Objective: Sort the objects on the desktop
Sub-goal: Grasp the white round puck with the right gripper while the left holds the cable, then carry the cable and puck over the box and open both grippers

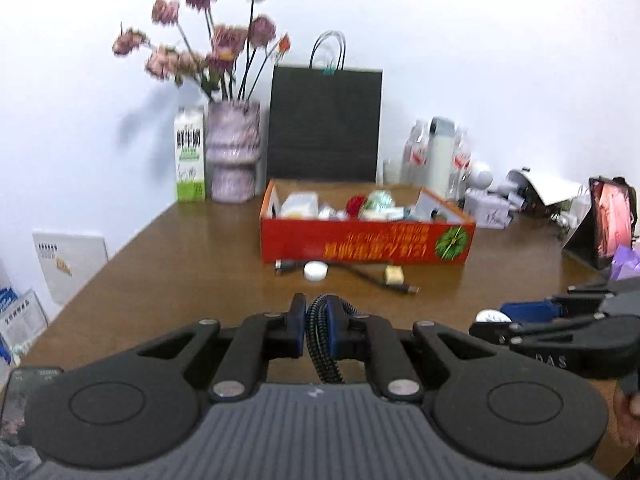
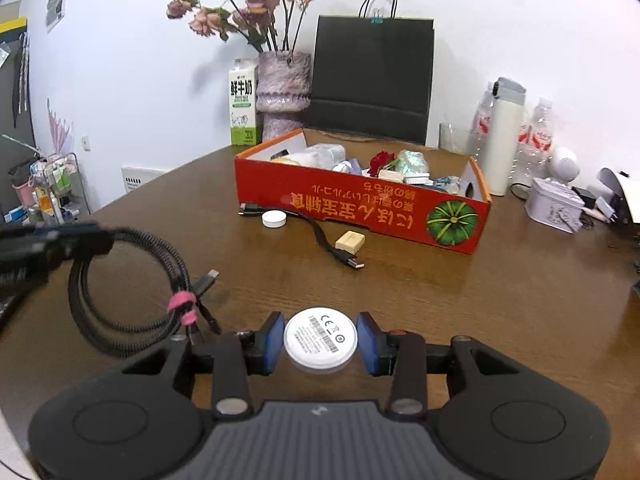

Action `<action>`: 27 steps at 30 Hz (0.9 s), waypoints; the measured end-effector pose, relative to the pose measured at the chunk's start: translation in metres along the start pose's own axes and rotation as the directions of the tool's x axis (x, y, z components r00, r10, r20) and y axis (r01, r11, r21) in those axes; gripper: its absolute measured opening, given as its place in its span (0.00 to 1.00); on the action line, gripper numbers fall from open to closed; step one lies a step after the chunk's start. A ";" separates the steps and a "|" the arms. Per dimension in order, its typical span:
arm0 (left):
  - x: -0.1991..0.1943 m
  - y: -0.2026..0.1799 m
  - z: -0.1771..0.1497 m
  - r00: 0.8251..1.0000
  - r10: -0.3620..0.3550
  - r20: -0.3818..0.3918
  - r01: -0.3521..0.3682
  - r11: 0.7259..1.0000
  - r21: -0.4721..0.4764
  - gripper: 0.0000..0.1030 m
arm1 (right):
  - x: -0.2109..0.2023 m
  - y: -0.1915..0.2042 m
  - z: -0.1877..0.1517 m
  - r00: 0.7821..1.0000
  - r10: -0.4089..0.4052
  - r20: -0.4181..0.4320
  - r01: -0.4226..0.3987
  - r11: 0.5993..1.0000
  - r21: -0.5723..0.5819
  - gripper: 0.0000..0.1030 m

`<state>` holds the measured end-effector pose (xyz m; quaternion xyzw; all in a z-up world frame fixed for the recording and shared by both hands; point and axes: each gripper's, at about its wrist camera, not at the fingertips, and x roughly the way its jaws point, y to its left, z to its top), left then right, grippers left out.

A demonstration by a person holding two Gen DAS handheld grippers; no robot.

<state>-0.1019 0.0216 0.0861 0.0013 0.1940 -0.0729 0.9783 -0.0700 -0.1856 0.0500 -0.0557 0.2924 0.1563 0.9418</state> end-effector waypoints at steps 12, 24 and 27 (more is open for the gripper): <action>0.061 0.000 0.102 0.994 -0.081 0.075 0.085 0.995 -0.052 0.11 | -0.014 -0.060 0.069 0.984 0.001 0.177 -0.022 0.993 0.115 0.37; 0.357 -0.008 0.147 0.953 0.017 -0.302 -0.018 1.000 -0.001 0.11 | 0.233 -0.107 0.185 0.982 0.076 -0.175 -0.039 0.978 0.205 0.37; 0.358 -0.009 0.135 0.955 -0.012 -0.295 0.017 1.000 0.015 0.32 | 0.264 -0.104 0.175 0.975 0.051 -0.218 -0.009 0.982 0.189 0.41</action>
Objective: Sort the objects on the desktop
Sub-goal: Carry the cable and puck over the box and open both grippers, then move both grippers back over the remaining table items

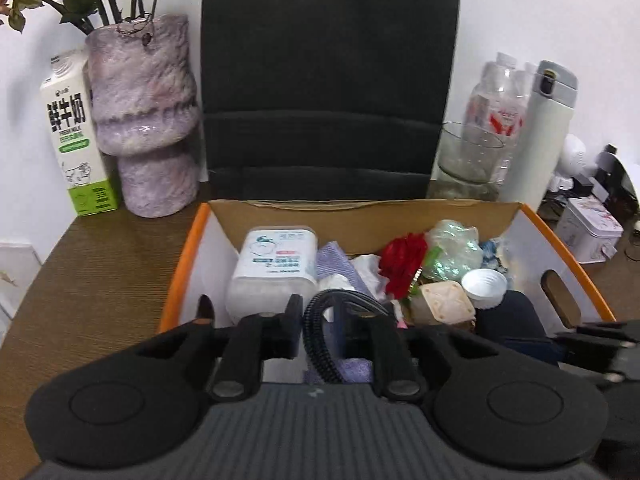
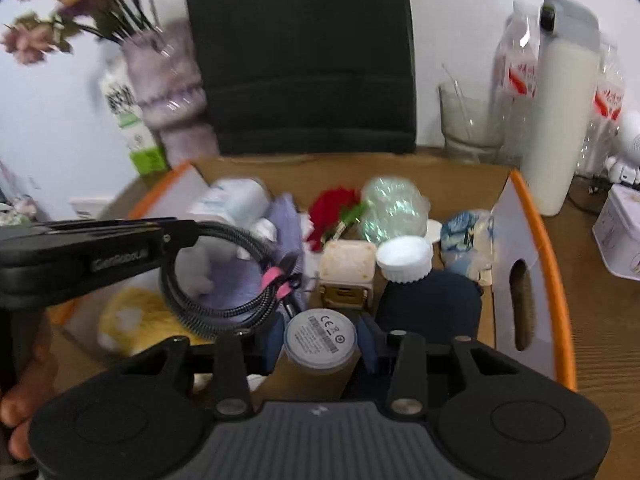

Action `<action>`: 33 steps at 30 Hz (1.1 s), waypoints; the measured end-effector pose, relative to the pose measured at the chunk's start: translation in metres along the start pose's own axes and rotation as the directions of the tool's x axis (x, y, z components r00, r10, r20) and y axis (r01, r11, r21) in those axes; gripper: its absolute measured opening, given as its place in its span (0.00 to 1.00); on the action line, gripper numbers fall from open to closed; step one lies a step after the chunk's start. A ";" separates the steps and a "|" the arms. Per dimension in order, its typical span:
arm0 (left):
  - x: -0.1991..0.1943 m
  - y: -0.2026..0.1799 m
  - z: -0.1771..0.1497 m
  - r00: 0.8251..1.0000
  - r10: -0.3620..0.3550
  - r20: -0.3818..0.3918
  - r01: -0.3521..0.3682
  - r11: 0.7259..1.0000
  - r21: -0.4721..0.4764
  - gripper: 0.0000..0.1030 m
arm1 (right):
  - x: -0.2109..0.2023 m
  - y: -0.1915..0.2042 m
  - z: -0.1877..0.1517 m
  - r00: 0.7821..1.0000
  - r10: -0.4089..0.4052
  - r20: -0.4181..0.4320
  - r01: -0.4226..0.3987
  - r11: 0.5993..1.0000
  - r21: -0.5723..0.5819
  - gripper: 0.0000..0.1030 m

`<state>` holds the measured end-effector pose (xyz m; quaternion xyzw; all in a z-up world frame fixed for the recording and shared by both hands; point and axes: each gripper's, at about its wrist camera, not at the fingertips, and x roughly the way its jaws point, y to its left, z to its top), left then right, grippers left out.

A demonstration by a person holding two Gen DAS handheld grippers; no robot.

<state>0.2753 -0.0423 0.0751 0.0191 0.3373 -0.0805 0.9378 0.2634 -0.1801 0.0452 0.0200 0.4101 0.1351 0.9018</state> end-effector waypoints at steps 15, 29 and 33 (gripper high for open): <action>-0.157 0.006 -0.074 0.988 -0.004 0.157 0.030 0.987 -0.160 0.95 | -0.108 0.022 -0.052 0.985 -0.038 0.166 0.058 0.992 -0.117 0.77; -0.240 0.019 -0.238 0.992 0.029 0.122 -0.007 0.984 -0.180 0.99 | -0.192 0.033 -0.223 0.989 -0.032 0.141 0.037 0.999 -0.033 0.81; -0.239 0.018 -0.249 0.994 0.034 0.103 -0.016 0.985 -0.172 0.99 | -0.190 0.038 -0.251 0.990 -0.099 0.096 0.106 0.991 -0.076 0.81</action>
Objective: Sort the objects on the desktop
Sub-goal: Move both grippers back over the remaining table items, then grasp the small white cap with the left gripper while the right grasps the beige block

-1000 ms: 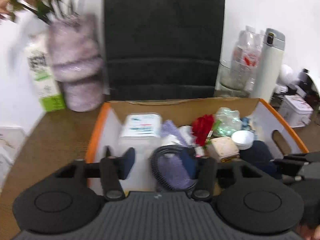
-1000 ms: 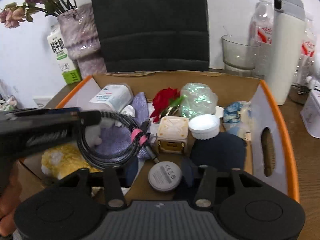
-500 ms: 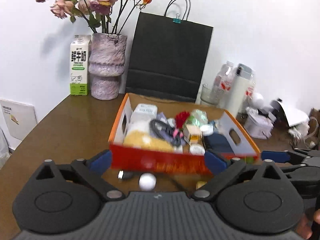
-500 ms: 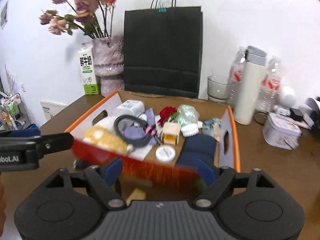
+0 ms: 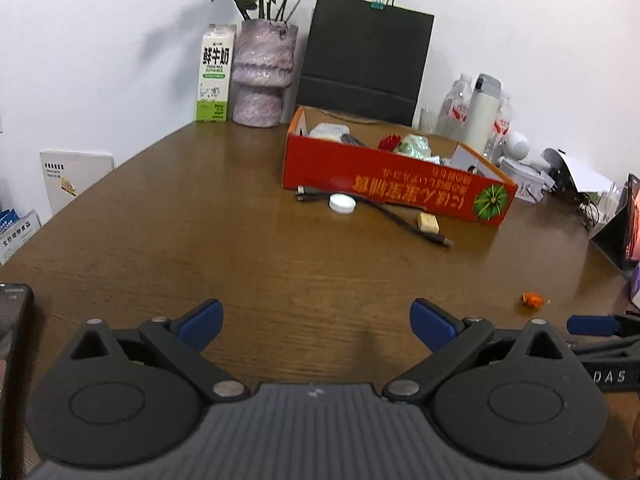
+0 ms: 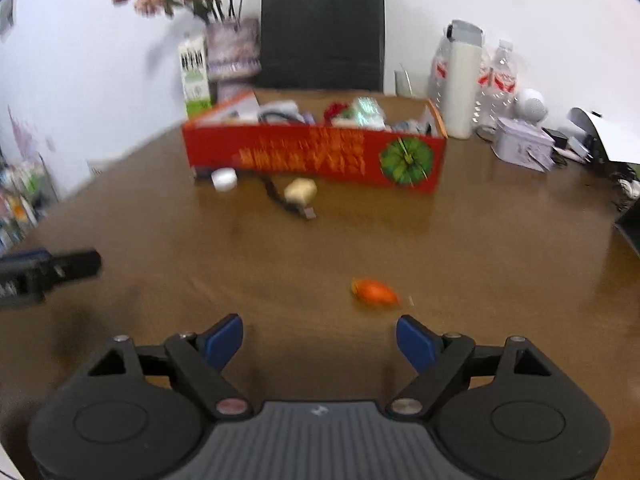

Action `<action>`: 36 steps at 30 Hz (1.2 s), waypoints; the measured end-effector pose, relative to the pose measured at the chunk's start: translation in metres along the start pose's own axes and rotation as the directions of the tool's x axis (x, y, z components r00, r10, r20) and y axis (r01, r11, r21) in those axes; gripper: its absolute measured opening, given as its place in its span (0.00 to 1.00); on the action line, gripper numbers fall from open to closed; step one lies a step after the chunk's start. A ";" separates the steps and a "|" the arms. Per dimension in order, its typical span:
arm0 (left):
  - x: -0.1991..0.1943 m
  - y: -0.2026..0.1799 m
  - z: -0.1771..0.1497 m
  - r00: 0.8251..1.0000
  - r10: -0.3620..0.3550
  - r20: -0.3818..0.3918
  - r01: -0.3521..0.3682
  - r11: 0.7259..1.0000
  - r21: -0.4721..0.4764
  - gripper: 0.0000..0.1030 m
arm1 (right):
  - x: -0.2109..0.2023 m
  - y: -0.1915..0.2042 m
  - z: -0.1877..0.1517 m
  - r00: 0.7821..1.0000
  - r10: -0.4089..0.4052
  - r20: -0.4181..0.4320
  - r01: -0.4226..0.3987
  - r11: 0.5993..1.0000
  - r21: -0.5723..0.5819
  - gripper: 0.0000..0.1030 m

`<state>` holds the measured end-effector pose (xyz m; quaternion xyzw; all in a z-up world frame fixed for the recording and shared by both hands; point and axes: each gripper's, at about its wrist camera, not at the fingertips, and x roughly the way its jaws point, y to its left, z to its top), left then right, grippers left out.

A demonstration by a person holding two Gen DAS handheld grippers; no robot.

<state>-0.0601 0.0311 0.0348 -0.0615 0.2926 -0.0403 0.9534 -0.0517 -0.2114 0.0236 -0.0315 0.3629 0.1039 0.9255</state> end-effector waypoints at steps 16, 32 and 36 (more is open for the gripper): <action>0.041 0.003 0.012 0.998 0.000 -0.066 0.000 1.000 -0.005 0.97 | 0.025 -0.017 0.021 1.000 0.011 0.025 -0.012 0.999 0.043 0.79; 0.175 -0.015 0.098 0.992 -0.071 -0.107 0.078 0.994 0.071 0.50 | 0.121 -0.008 0.114 0.989 0.146 0.033 -0.148 0.988 0.050 0.50; 0.184 -0.021 0.094 0.995 -0.050 -0.089 0.060 0.992 0.109 0.27 | 0.144 0.000 0.116 0.992 0.123 0.008 -0.124 0.992 0.034 0.27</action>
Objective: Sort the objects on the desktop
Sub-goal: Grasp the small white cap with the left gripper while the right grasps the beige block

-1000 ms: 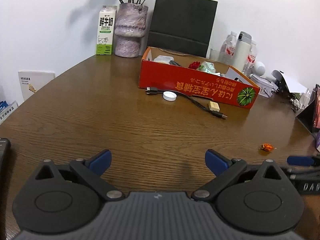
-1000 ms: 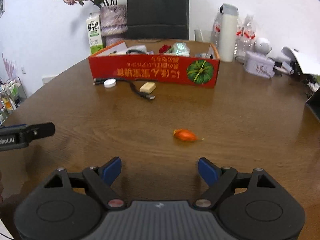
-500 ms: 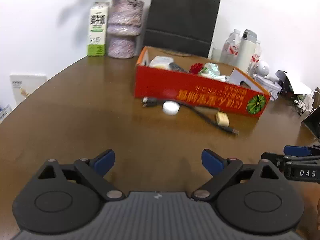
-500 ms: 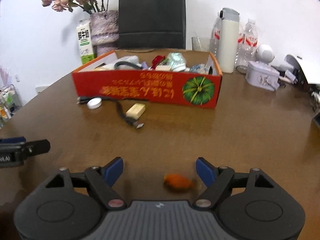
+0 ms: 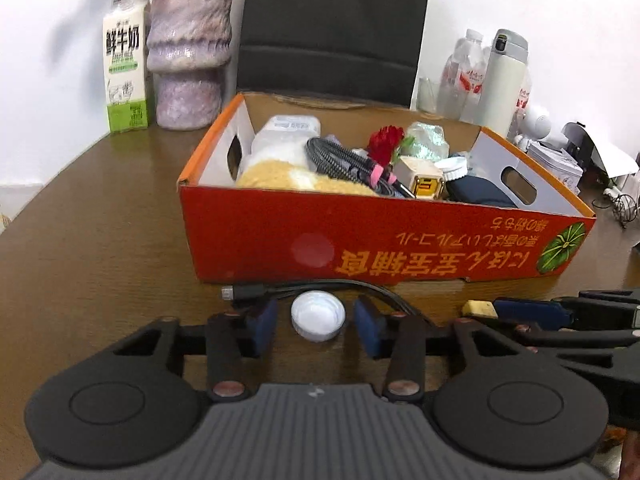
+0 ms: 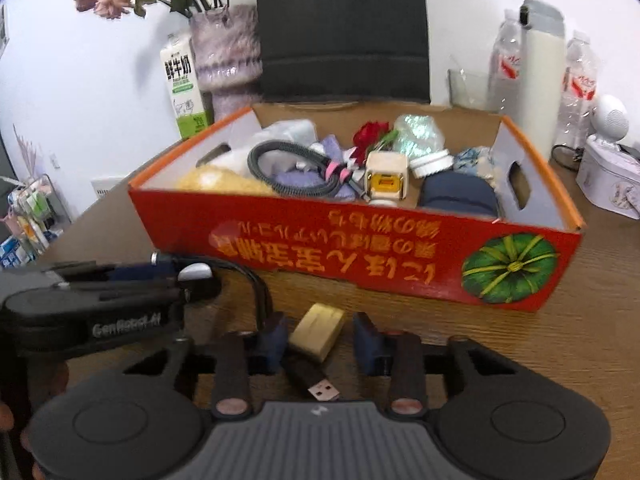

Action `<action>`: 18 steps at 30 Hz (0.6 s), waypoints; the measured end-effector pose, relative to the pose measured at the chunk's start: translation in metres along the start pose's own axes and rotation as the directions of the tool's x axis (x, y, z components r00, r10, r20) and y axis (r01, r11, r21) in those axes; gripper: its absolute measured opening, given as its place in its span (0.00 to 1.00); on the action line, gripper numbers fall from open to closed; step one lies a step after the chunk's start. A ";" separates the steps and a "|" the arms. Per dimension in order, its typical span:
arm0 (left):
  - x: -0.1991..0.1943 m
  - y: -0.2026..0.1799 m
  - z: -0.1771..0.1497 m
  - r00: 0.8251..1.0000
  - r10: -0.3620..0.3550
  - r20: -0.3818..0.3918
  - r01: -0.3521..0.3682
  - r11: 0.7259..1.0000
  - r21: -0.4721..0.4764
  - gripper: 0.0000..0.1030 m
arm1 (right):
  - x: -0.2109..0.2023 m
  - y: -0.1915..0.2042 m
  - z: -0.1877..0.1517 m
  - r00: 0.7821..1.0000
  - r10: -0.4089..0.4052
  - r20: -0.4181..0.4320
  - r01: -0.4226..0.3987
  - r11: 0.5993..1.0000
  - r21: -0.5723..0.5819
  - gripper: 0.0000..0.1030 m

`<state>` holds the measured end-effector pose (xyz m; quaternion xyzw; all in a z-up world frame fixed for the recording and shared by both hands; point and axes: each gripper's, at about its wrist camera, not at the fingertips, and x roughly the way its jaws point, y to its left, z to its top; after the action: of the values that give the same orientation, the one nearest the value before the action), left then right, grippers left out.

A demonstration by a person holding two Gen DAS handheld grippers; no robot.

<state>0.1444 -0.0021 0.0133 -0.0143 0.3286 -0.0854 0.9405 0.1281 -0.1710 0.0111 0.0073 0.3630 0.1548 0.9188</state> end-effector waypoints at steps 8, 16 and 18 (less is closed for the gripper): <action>-0.040 0.013 -0.009 0.999 -0.034 -0.021 0.031 0.991 -0.128 0.28 | -0.021 -0.009 -0.002 0.991 -0.035 0.125 0.031 0.999 0.040 0.22; -0.134 -0.001 -0.056 0.994 -0.095 0.044 0.100 0.987 -0.124 0.28 | -0.102 0.010 -0.016 0.974 -0.026 0.225 0.034 0.999 -0.030 0.22; -0.149 -0.006 -0.067 0.994 -0.094 0.055 0.100 0.990 -0.102 0.28 | -0.118 0.016 -0.028 0.977 -0.025 0.213 0.034 0.999 -0.040 0.22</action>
<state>-0.0126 0.0198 0.0532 -0.0814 0.3081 -0.1134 0.9410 0.0234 -0.1928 0.0714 -0.0015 0.2596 0.1472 0.9544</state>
